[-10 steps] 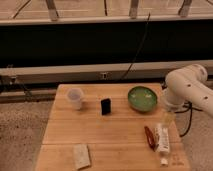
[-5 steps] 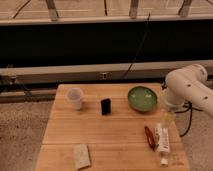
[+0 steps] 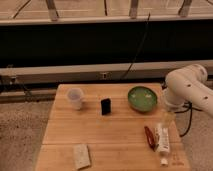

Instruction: Knock the eraser over

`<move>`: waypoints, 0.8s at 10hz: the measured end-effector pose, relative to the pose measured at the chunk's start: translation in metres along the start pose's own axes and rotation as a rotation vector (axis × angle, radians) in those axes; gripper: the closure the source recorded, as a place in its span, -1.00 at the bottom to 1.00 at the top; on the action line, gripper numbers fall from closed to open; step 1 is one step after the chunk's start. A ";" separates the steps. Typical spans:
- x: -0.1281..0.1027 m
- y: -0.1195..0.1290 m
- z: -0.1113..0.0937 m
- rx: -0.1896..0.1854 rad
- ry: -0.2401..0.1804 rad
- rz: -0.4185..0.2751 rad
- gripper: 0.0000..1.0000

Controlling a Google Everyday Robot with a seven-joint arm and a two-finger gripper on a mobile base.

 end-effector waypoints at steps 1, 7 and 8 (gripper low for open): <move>0.000 0.000 0.000 0.000 0.000 0.000 -0.60; -0.010 -0.017 0.002 0.018 0.006 -0.032 -0.60; -0.019 -0.031 0.005 0.028 0.008 -0.052 -0.60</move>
